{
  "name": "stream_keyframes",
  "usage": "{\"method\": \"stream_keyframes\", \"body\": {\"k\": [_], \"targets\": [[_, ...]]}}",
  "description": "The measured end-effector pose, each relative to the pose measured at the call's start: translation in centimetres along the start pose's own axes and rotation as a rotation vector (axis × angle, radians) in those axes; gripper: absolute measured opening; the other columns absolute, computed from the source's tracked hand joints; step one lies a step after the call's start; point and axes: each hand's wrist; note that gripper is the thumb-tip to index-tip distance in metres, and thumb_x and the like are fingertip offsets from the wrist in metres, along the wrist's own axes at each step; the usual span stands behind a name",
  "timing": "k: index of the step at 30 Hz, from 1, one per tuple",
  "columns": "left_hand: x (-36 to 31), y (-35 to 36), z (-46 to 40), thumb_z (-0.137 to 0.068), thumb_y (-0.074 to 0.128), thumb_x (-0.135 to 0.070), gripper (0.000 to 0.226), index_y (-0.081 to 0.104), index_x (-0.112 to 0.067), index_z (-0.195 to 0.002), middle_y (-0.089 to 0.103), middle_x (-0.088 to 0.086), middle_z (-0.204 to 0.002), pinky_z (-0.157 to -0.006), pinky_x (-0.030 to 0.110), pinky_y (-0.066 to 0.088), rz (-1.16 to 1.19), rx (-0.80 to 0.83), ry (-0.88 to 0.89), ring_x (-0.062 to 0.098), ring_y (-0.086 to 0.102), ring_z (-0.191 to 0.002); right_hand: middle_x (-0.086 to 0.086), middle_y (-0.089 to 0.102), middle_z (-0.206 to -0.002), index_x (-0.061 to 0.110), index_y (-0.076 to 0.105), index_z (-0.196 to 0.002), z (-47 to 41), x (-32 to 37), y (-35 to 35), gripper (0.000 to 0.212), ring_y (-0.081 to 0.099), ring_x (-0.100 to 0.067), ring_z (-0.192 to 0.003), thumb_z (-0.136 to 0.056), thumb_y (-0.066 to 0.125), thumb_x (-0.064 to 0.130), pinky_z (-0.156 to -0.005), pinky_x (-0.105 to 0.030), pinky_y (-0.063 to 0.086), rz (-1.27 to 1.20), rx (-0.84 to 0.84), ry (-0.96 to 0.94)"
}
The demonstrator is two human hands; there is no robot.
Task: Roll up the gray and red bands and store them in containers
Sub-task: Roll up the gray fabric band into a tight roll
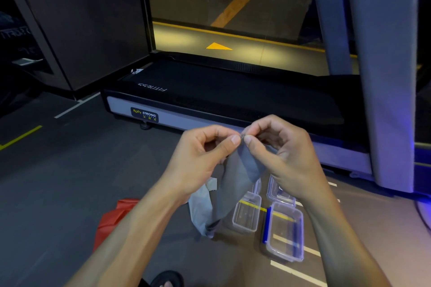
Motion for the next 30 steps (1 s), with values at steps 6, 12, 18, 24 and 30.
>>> {"method": "stream_keyframes", "body": {"k": [6, 12, 18, 24, 30], "targets": [[0.0, 0.2, -0.1, -0.093, 0.069, -0.008, 0.016, 0.078, -0.018, -0.084, 0.070, 0.004, -0.080, -0.061, 0.021, 0.048, 0.016, -0.014, -0.033, 0.012, 0.058, -0.072, -0.001, 0.073, -0.089, 0.012, 0.069, -0.094, 0.0, 0.0, 0.1, 0.008, 0.072, -0.024, -0.087, -0.092, 0.072, 0.005, -0.079, -0.047, 0.058, 0.000, -0.004, 0.015], [0.0, 0.1, -0.1, -0.092, 0.070, -0.010, 0.008, 0.077, -0.011, -0.088, 0.071, 0.005, -0.081, -0.065, 0.021, 0.049, -0.021, 0.019, 0.008, 0.012, 0.058, -0.072, 0.001, 0.072, -0.086, 0.014, 0.070, -0.091, -0.1, 0.1, 0.2, 0.010, 0.071, -0.021, -0.083, -0.090, 0.074, 0.006, -0.077, -0.044, 0.059, 0.019, -0.024, 0.029], [0.1, -0.1, 0.0, -0.089, 0.072, -0.008, 0.008, 0.077, -0.014, -0.090, 0.073, 0.005, -0.084, -0.071, 0.022, 0.051, -0.020, -0.004, 0.034, 0.016, 0.062, -0.079, 0.003, 0.071, -0.085, 0.014, 0.069, -0.093, 0.0, 0.4, 0.1, 0.011, 0.070, -0.017, -0.083, -0.088, 0.078, 0.011, -0.074, -0.030, 0.058, 0.025, -0.050, 0.026], [0.2, -0.2, -0.4, -0.087, 0.076, -0.014, 0.006, 0.077, -0.020, -0.085, 0.068, 0.005, -0.085, -0.071, 0.029, 0.044, 0.151, -0.078, -0.066, 0.025, 0.053, -0.085, 0.006, 0.073, -0.090, 0.019, 0.073, -0.104, 0.0, 0.0, -0.2, 0.016, 0.071, -0.015, -0.089, -0.088, 0.078, 0.019, -0.078, -0.023, 0.054, 0.004, -0.001, 0.067], [0.2, -0.8, -0.6, -0.091, 0.071, -0.012, 0.004, 0.073, -0.015, -0.089, 0.070, -0.005, -0.083, -0.076, 0.024, 0.050, 0.046, -0.146, 0.049, 0.009, 0.061, -0.079, 0.000, 0.074, -0.081, 0.020, 0.076, -0.085, 0.0, -0.4, -0.7, 0.003, 0.067, -0.015, -0.074, -0.085, 0.078, 0.018, -0.068, -0.027, 0.053, -0.060, -0.034, 0.067]]}}
Point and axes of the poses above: each hand's wrist, its own z-axis away from the middle knuckle, its own y-axis out of the palm, x = y × z
